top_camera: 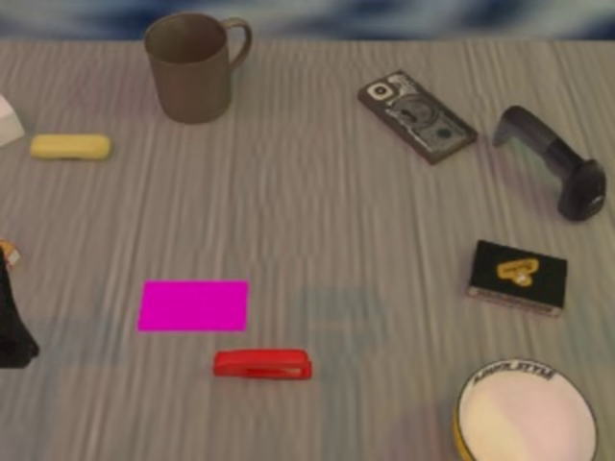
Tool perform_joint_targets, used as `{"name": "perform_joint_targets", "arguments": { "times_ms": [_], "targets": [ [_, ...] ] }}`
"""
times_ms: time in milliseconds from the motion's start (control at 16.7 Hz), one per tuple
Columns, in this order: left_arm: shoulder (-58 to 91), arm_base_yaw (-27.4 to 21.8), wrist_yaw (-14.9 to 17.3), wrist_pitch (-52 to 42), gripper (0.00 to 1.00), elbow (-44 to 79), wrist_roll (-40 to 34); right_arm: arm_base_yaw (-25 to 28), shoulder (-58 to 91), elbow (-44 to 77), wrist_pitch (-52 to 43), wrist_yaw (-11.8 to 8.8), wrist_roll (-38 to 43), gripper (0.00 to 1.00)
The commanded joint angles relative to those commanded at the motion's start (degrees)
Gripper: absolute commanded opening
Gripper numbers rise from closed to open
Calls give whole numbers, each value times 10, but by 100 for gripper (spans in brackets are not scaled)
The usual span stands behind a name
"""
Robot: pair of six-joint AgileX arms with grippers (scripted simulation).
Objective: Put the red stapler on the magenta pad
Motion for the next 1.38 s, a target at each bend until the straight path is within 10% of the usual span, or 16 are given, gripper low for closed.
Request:
{"name": "perform_joint_targets", "arguments": {
  "times_ms": [480, 1380],
  "targets": [
    [127, -61, 2, -92, 100, 118, 71, 0, 0, 0, 0, 0, 0, 100],
    [917, -352, 0, -569, 100, 692, 431, 0, 0, 0, 0, 0, 0, 100]
  ]
}}
